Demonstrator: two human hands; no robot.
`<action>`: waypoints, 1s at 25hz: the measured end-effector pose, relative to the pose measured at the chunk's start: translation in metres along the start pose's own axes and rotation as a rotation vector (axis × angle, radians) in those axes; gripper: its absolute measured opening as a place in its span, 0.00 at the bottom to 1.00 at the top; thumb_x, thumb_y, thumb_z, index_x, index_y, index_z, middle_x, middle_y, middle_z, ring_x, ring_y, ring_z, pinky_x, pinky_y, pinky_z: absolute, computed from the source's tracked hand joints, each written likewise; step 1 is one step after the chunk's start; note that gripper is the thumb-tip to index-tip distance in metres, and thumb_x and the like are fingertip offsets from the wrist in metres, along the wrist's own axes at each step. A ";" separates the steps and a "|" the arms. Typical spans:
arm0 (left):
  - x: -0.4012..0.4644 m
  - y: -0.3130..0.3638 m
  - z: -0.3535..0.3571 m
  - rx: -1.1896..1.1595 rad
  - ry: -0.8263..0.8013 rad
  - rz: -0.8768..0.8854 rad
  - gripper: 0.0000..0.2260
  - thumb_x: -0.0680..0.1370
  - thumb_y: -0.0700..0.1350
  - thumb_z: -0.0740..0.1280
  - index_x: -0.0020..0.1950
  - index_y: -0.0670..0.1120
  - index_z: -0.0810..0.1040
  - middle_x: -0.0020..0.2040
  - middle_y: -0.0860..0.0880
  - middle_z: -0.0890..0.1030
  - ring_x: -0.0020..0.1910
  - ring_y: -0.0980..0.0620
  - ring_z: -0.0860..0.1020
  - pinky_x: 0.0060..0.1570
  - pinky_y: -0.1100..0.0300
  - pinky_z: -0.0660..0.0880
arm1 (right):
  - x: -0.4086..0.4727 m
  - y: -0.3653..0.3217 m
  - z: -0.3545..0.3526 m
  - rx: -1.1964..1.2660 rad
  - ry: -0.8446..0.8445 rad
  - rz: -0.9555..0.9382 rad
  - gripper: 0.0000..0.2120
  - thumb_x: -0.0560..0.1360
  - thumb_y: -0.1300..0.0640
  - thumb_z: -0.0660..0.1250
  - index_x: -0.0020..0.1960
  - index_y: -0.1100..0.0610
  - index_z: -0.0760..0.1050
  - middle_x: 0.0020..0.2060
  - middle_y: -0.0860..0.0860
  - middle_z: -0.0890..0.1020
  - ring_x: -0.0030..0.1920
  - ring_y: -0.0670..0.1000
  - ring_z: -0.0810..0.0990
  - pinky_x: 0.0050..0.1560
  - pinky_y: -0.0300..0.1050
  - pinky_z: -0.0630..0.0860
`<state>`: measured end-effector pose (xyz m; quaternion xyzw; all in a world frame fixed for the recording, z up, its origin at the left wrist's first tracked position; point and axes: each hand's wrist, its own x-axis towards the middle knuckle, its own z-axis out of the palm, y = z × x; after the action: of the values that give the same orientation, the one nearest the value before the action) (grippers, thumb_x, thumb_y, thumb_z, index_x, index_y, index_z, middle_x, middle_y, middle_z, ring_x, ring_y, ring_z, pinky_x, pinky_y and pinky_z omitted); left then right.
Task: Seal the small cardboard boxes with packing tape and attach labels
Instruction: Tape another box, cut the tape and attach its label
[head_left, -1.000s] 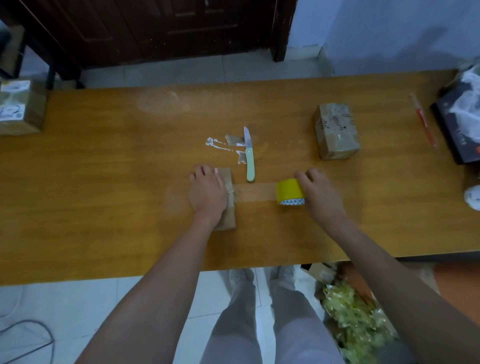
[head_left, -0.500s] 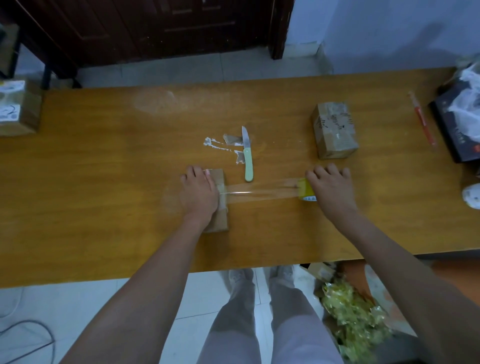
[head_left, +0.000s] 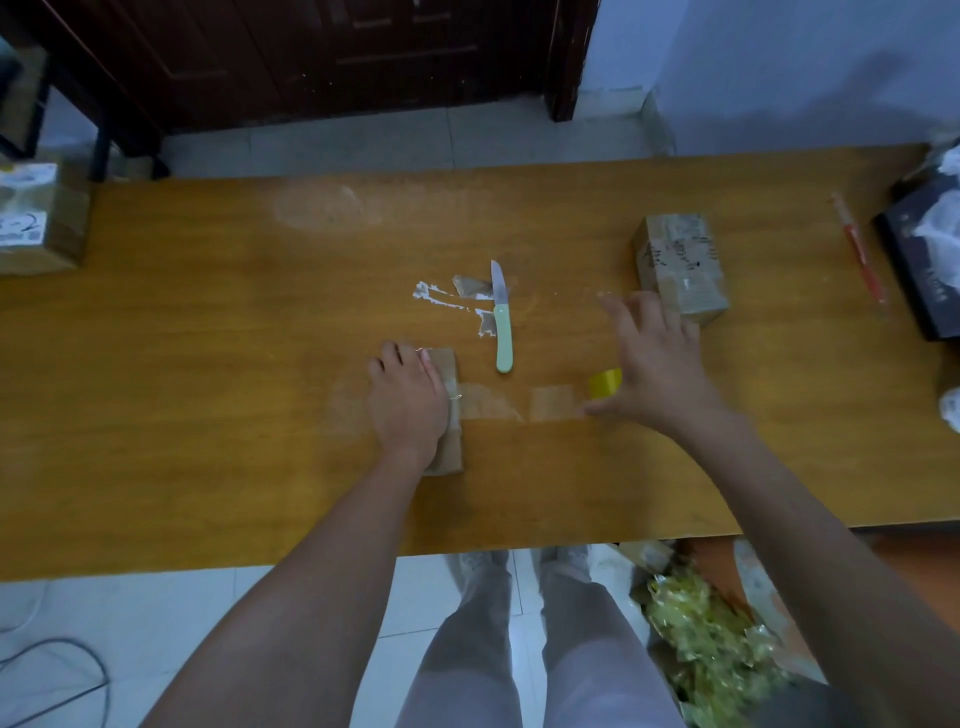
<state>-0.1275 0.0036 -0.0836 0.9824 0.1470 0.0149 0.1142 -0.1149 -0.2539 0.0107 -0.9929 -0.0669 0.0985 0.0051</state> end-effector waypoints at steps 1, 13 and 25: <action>0.000 0.000 0.000 0.007 -0.008 0.001 0.18 0.83 0.49 0.48 0.58 0.39 0.73 0.56 0.41 0.75 0.50 0.44 0.73 0.43 0.56 0.68 | 0.011 -0.014 -0.003 0.036 0.028 -0.021 0.53 0.55 0.32 0.76 0.72 0.53 0.62 0.63 0.56 0.69 0.63 0.59 0.67 0.59 0.57 0.67; -0.001 0.001 -0.004 0.035 0.030 0.000 0.15 0.82 0.48 0.52 0.54 0.41 0.74 0.52 0.43 0.76 0.47 0.46 0.73 0.37 0.59 0.61 | 0.105 -0.111 0.066 0.440 -0.142 0.352 0.13 0.79 0.60 0.60 0.62 0.62 0.72 0.58 0.59 0.79 0.56 0.61 0.79 0.48 0.50 0.75; 0.000 0.002 -0.006 0.007 0.013 0.009 0.16 0.83 0.48 0.51 0.56 0.40 0.73 0.54 0.42 0.76 0.49 0.43 0.73 0.37 0.58 0.62 | -0.063 -0.137 0.079 0.404 -0.106 0.172 0.20 0.83 0.46 0.50 0.49 0.56 0.75 0.38 0.55 0.82 0.37 0.57 0.81 0.32 0.45 0.66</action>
<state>-0.1272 0.0028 -0.0769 0.9834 0.1432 0.0212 0.1095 -0.2098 -0.1272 -0.0509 -0.9671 0.0388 0.1620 0.1921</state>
